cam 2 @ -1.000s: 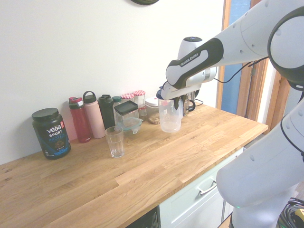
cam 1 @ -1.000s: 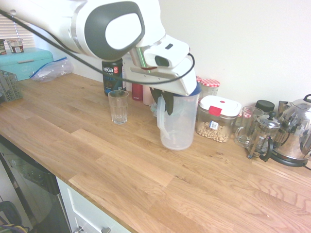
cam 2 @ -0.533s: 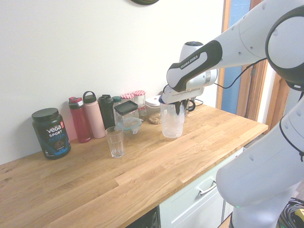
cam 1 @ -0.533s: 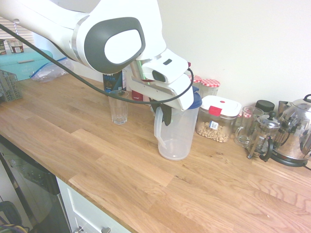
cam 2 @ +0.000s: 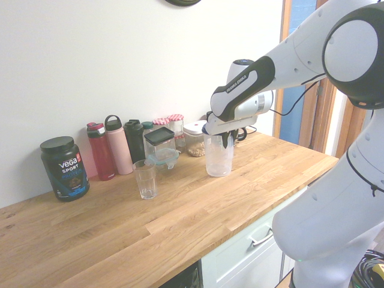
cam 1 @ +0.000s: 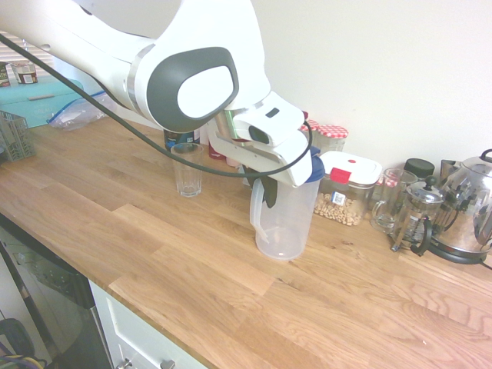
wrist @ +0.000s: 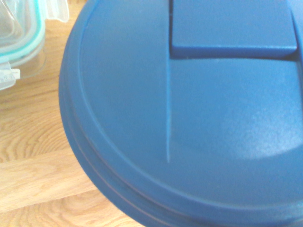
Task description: Pour me some water
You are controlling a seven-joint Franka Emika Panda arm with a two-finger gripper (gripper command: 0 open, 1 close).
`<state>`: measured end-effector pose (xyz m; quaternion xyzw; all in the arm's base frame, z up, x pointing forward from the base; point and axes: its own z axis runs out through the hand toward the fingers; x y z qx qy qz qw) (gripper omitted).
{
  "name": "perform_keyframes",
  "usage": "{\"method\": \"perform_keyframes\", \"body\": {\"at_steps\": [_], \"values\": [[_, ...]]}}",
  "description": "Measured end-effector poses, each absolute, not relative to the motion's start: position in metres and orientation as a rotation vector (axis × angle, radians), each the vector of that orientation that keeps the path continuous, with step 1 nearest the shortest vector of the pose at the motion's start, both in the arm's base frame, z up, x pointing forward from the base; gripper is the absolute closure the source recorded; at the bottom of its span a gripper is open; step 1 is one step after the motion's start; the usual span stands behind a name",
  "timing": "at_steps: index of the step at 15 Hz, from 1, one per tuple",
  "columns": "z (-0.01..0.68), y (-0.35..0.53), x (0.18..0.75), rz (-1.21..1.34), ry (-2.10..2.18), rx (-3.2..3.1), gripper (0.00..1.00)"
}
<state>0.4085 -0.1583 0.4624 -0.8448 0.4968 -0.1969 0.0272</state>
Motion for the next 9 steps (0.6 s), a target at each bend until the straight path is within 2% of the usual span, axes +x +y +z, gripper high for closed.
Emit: {"method": "perform_keyframes", "body": {"at_steps": [6,9], "values": [[0.467,-0.16,0.404,-0.603,1.521,-2.625,0.0],[0.48,-0.15,0.38,-0.43,1.459,-2.721,0.0]]}}
